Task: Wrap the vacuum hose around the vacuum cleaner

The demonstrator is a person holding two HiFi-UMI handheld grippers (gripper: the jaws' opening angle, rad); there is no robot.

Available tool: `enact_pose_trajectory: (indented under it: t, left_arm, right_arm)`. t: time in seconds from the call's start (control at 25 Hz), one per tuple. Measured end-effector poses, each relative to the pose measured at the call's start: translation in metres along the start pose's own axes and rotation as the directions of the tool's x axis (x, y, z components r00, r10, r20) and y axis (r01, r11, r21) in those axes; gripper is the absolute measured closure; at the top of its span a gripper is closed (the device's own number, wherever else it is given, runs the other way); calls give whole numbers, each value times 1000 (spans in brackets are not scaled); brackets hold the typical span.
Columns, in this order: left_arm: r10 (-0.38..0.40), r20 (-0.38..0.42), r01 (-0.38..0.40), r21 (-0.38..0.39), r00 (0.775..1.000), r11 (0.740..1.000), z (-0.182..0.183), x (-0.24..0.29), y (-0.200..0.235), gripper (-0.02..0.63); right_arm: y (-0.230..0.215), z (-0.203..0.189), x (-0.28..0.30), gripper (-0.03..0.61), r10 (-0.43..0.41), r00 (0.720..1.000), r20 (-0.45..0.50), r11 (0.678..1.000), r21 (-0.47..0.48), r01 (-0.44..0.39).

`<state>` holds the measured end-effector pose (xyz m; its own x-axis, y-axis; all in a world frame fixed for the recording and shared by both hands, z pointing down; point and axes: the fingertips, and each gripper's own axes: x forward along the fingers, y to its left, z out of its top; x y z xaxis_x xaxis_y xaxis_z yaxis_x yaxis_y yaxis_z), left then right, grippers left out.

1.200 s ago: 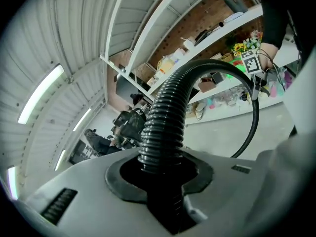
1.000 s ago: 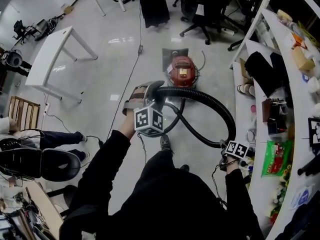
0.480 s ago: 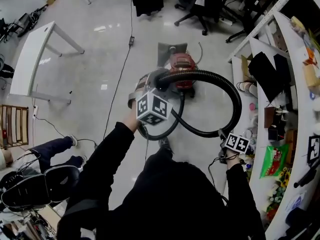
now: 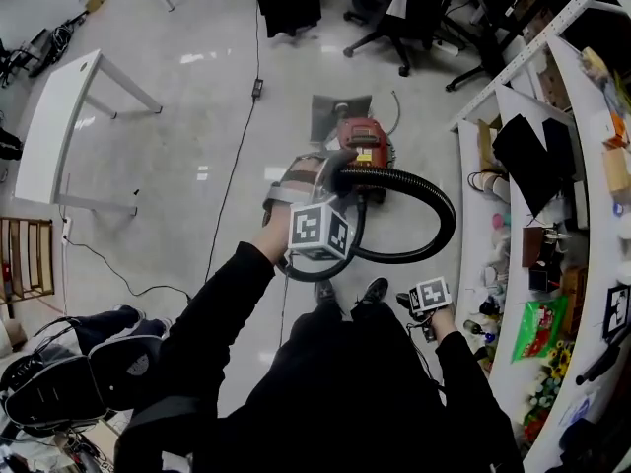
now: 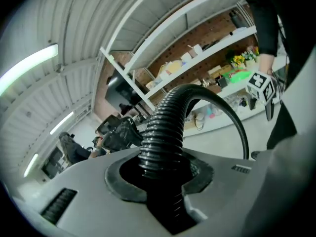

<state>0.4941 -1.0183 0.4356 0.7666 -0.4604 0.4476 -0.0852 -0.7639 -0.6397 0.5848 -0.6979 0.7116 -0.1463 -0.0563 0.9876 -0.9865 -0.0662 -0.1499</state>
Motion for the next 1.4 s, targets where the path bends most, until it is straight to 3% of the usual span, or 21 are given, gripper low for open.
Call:
enact_pose_trajectory:
  t: [0.08, 0.12, 0.16, 0.24, 0.28, 0.32, 0.36, 0.52, 0.56, 0.6, 0.64, 0.68, 0.72, 0.8, 0.88, 0.96, 1.0, 1.08, 1.2, 1.28, 1.4]
  left_arm:
    - [-6, -12, 7, 96, 1000, 995, 1, 10, -7, 474]
    - [-11, -20, 14, 153, 1000, 988, 2, 16, -12, 474]
    - [-18, -30, 24, 214, 999, 977, 2, 24, -17, 474]
    - [-44, -60, 61, 325, 997, 944, 3, 39, -29, 474]
    - [-64, -76, 88, 367, 995, 926, 5, 48, -34, 474]
    - [-86, -90, 115, 405, 992, 907, 9, 56, -39, 474]
    - [-108, -99, 141, 439, 989, 887, 16, 65, -44, 474]
    - [-177, -113, 210, 560, 978, 801, 51, 98, -49, 474]
    - [-140, -103, 173, 603, 985, 778, 61, 108, -39, 474]
    - [-84, -89, 122, 638, 992, 760, 69, 118, -27, 472]
    - [-46, -90, 93, 637, 995, 765, 73, 128, -19, 438]
    - [-38, -114, 98, 584, 993, 806, 71, 137, -15, 377]
    - [-38, -146, 104, 481, 989, 871, 65, 143, -10, 297]
    - [22, -199, 23, 222, 980, 975, 50, 145, 11, 207]
    - [139, -272, -141, 9, 952, 990, 20, 124, 31, 201]
    - [196, -378, -287, -201, 905, 937, -26, 85, 30, 202]
    - [173, -441, -335, -321, 881, 886, -57, 65, 19, 201]
    - [34, -548, -390, -548, 836, 740, -132, 34, -27, 202]
    - [-252, -597, -398, -738, 762, 544, -236, 18, -119, 202]
    - [-388, -541, -357, -817, 746, 452, -275, 29, -164, 202]
    - [-468, -447, -307, -887, 762, 346, -317, 69, -185, 202]
  right_arm:
    - [-14, 34, -40, 143, -43, 983, 181, 994, -89, 59]
    - [-16, 63, -73, 143, -27, 944, 330, 992, -108, 66]
    - [-15, 97, -113, 144, -2, 870, 493, 987, -137, 80]
    - [-8, 166, -195, 171, 42, 668, 743, 950, -237, 204]
    - [-3, 193, -221, 199, 71, 597, 799, 912, -294, 285]
    - [1, 215, -230, 206, 109, 567, 817, 870, -355, 343]
    - [6, 232, -227, 206, 152, 571, 807, 827, -420, 373]
    - [13, 287, -181, 215, 220, 679, 701, 675, -612, 412]
    - [8, 298, -175, 353, 218, 694, 686, 673, -621, 402]
    - [1, 308, -172, 455, 224, 699, 679, 702, -610, 368]
    - [-9, 317, -171, 477, 238, 700, 673, 748, -587, 310]
    - [-19, 324, -170, 481, 254, 703, 664, 788, -564, 248]
    - [-26, 332, -169, 480, 268, 709, 653, 812, -549, 199]
    - [-30, 348, -165, 479, 290, 727, 622, 829, -543, 134]
    - [-37, 365, -157, 477, 298, 749, 592, 840, -535, 89]
    - [-52, 378, -149, 469, 303, 764, 570, 867, -498, 28]
    - [-63, 384, -146, 469, 302, 769, 563, 884, -468, -4]
    - [-87, 393, -141, 467, 286, 779, 558, 922, -381, -66]
    - [-122, 408, -136, 463, 255, 794, 552, 962, -228, -150]
    - [-138, 418, -133, 463, 236, 810, 536, 971, -152, -182]
    - [-145, 433, -119, 463, 226, 844, 486, 974, -112, -196]
